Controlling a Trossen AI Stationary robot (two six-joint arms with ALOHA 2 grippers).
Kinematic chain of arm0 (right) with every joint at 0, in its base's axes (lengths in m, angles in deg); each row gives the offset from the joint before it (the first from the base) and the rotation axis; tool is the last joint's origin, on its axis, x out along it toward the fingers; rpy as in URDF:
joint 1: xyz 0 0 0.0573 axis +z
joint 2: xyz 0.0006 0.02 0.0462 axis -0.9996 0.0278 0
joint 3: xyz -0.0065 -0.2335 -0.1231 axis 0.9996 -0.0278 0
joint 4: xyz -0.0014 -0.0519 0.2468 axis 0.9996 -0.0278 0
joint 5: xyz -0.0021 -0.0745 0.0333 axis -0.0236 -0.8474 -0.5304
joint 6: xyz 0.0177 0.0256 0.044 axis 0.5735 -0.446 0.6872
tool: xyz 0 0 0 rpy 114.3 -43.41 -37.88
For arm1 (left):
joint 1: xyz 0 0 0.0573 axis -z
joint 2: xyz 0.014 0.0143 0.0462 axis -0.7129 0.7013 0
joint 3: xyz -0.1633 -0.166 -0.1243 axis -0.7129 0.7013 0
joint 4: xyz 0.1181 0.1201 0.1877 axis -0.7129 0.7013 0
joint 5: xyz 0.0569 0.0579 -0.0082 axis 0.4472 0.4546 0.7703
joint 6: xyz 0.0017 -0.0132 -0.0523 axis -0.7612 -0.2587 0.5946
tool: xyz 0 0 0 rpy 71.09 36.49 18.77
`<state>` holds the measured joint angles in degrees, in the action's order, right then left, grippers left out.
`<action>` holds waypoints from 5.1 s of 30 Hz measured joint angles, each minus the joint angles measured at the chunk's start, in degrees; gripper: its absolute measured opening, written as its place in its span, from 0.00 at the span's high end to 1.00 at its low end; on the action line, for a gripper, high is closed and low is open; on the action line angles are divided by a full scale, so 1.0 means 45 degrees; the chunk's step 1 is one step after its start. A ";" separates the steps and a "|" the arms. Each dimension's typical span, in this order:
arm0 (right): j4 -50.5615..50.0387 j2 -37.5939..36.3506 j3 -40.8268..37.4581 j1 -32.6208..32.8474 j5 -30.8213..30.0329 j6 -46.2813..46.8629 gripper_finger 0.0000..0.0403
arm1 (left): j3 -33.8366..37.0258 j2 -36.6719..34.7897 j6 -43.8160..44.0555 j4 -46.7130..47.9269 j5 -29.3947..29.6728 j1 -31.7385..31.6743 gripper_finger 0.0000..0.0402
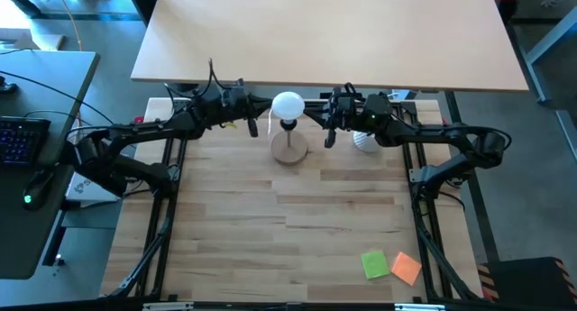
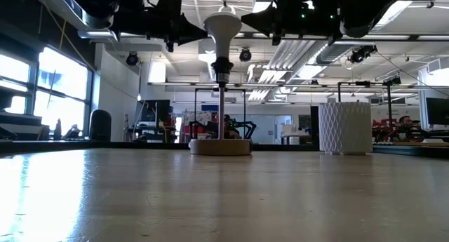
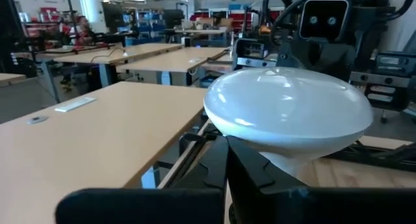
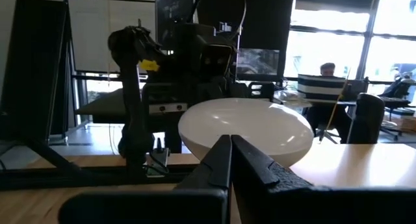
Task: Screw lightbulb
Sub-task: Remove the lightbulb from the lamp
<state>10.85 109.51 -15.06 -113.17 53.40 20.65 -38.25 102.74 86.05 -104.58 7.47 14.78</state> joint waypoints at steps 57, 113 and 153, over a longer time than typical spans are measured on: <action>-0.0716 0.0641 0.1173 -0.0047 0.0834 0.0084 1.00 | -0.0005 -0.0906 -0.0665 0.0672 0.1274 -0.0108 1.00; -0.0820 0.1286 0.1826 -0.0168 -0.4869 0.0229 1.00 | 0.0019 -0.0935 -0.0666 0.1963 0.1029 0.1456 1.00; -0.3019 0.0308 0.1815 -0.0809 -0.1844 -0.0911 1.00 | 0.0010 -0.1006 -0.1005 0.2803 0.2569 -0.0134 1.00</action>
<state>-2.74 110.90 -6.89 -116.81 45.10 16.55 -38.20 98.21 81.52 -91.97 19.02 14.18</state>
